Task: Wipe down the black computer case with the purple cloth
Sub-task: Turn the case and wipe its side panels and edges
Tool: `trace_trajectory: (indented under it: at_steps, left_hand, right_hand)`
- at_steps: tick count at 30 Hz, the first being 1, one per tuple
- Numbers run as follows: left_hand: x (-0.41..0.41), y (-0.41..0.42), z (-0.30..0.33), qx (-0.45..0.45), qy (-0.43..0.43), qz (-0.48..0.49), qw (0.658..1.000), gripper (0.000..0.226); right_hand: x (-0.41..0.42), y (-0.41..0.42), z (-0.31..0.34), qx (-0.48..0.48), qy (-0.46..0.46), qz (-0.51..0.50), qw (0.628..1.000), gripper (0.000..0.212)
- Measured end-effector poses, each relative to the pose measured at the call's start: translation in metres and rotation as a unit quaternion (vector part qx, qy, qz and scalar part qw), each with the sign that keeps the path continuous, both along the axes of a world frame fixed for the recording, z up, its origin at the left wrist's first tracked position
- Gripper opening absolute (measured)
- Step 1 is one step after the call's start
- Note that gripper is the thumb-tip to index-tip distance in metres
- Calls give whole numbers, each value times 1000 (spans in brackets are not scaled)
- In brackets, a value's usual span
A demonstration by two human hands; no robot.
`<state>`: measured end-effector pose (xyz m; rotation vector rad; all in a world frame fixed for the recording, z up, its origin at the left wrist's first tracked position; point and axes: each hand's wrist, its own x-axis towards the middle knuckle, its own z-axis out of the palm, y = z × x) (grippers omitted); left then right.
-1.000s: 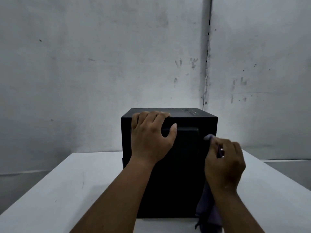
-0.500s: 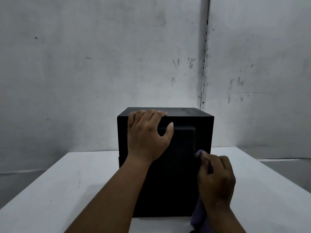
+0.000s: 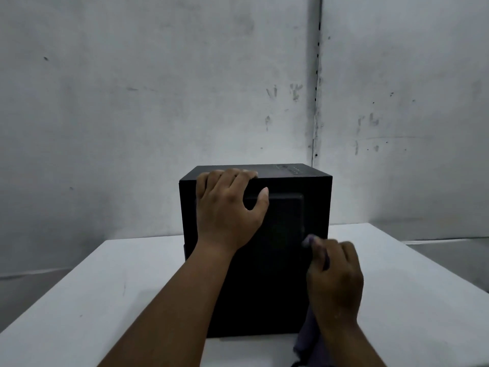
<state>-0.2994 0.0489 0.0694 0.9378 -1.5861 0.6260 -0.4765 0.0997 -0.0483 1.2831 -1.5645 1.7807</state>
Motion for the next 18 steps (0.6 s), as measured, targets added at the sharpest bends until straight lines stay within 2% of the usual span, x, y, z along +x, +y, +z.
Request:
trace_trajectory:
  at_steps: [4,9,13,18]
  left_hand:
    - [0,1,0,5,-1,1,1000,35]
    - [1,2,1,9,0,-1,1000,35]
    - [1,1,0,10,-2,-4,1000,34]
    - [0,-1,0,-9,3,-3,1000,34]
  right_hand:
    - [1,9,-36,66,1,23,998,13]
    - [-3,8,-13,51,-13,25,998,19]
    - [-1,6,-10,33,-36,-3,999,13]
    - [8,15,-42,91,-37,17,995,15]
